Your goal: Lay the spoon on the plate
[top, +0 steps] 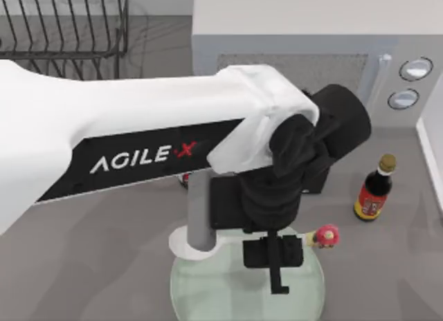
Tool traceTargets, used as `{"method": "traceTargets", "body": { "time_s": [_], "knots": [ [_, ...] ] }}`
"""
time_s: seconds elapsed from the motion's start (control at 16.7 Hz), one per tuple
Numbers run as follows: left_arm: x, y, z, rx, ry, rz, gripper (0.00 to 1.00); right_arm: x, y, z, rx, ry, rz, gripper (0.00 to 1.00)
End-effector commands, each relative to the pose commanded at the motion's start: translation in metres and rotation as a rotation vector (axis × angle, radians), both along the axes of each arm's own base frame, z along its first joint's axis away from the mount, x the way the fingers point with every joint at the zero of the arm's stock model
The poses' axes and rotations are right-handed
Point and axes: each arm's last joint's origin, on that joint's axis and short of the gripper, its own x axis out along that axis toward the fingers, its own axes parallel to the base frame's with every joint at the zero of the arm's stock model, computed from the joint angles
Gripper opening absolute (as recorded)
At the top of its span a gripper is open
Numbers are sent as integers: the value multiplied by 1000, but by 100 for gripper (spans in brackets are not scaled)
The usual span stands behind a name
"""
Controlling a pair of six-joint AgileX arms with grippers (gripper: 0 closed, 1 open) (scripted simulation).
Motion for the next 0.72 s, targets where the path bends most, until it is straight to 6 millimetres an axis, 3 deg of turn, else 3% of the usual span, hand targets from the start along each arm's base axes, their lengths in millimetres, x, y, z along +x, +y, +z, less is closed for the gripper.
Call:
{"method": "traceTargets", "body": {
  "time_s": [0.42, 0.72],
  "knots": [
    [10, -3, 8, -88, -88, 13, 0, 0, 0, 0, 0, 0, 0, 100],
    [8, 3, -3, -68, -45, 16, 0, 0, 0, 0, 0, 0, 0, 100]
  ]
}}
